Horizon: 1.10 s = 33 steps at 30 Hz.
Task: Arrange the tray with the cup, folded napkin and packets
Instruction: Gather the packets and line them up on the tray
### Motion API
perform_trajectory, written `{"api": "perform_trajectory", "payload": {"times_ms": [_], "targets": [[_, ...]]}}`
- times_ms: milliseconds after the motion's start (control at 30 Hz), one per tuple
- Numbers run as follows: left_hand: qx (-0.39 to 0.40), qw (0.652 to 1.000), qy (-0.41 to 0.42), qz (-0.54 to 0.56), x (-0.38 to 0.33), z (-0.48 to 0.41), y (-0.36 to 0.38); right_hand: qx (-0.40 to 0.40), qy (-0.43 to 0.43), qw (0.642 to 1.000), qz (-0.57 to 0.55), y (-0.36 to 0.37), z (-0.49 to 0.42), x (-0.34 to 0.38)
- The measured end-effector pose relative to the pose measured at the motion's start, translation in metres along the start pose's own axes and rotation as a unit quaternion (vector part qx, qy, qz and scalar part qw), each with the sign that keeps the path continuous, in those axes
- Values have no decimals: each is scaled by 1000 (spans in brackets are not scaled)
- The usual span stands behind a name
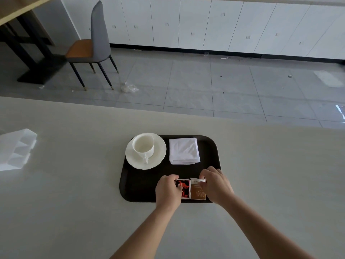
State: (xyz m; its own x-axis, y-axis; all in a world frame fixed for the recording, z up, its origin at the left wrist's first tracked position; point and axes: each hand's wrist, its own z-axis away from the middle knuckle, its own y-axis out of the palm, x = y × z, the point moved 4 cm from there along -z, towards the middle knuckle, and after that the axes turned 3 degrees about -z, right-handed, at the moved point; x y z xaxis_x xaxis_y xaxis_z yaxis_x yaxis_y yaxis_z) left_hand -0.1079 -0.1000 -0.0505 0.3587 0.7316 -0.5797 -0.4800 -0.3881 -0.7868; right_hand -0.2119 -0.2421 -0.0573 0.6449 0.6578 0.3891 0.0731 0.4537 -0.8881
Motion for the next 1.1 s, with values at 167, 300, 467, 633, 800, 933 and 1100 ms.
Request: {"api": "perform_trajectory", "payload": {"times_ms": [167, 300, 467, 633, 800, 933, 1100], "targets": [[6, 1000, 5, -4, -4, 3, 4, -8, -1, 1000, 15, -3, 0, -3], [8, 1000, 5, -2, -6, 3, 5, -19, 3, 999, 36, -4, 1, -6], [19, 1000, 12, 6, -5, 3, 3, -22, -13, 999, 39, -2, 3, -8], [37, 999, 9, 12, 3, 4, 0, -12, -61, 998, 33, -2, 10, -11], [57, 998, 14, -11, -1, 1, 2, 34, -109, 990, 79, 0, 12, -7], [67, 997, 18, -28, -4, 0, 4, 34, -113, 989, 85, -1, 11, -7], [71, 997, 9, -29, -5, -3, 3, 31, -110, 990, 78, 0, 11, -7]]}}
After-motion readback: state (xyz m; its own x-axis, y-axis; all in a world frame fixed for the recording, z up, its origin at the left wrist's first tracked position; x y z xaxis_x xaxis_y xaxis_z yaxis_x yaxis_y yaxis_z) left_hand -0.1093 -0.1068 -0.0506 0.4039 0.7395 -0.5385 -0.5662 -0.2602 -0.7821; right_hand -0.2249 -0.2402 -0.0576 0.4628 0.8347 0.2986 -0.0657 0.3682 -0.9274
